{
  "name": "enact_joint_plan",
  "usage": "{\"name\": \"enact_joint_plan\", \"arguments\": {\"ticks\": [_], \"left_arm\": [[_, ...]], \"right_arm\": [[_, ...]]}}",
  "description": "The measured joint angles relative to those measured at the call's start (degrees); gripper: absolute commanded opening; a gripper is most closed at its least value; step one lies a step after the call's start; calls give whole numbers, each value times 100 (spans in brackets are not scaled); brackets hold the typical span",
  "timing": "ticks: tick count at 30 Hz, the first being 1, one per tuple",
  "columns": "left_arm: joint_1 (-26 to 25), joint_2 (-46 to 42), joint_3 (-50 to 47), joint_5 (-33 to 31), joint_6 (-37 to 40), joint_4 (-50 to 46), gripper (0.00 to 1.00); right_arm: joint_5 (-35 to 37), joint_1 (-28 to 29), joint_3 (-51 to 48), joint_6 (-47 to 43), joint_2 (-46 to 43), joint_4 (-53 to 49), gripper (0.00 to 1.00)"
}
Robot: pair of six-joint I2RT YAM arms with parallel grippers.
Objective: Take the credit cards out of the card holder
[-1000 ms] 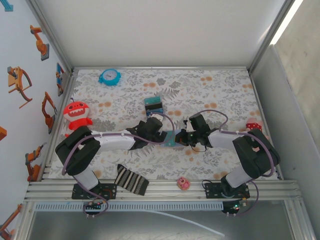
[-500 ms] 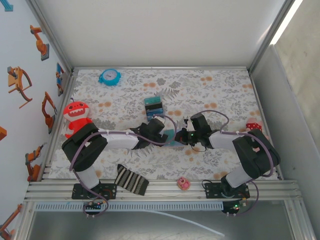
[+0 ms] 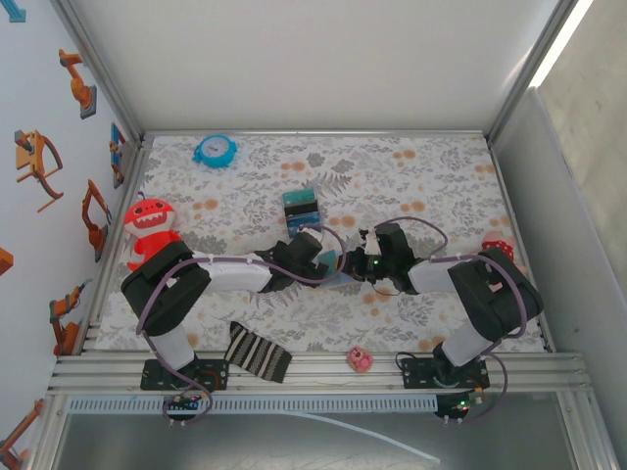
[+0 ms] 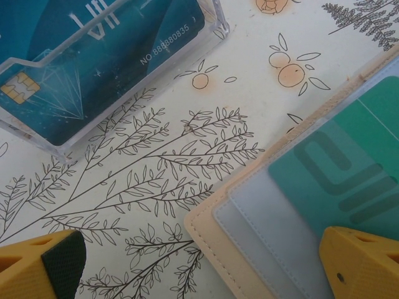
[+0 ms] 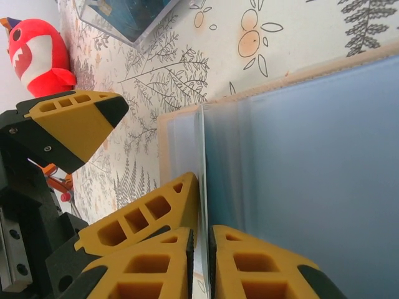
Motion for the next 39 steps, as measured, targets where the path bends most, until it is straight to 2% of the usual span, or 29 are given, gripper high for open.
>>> {"name": "enact_joint_plan", "arguments": {"ticks": [4, 8, 13, 17, 26, 33, 39], "left_arm": [[0, 7, 22, 9, -2, -24, 97], [0, 11, 26, 9, -2, -37, 97], [0, 11, 28, -7, -2, -44, 97], [-7, 9, 28, -13, -4, -48, 97], [-26, -24, 28, -48, -9, -118, 97], [-26, -225, 28, -203, -7, -422, 97], [-26, -763, 28, -376, -33, -540, 97]], "right_arm": [[-39, 0, 0, 66, 184, 203, 16], [-46, 0, 0, 103, 332, 354, 4], [-35, 0, -2, 85, 267, 332, 0], [146, -24, 4, -160, -26, -140, 0], [938, -81, 466, -1182, -1080, -2216, 0], [1156, -114, 483, -1460, -1530, -2782, 0], [1169, -129, 481, -1569, -1895, -2855, 0]]}}
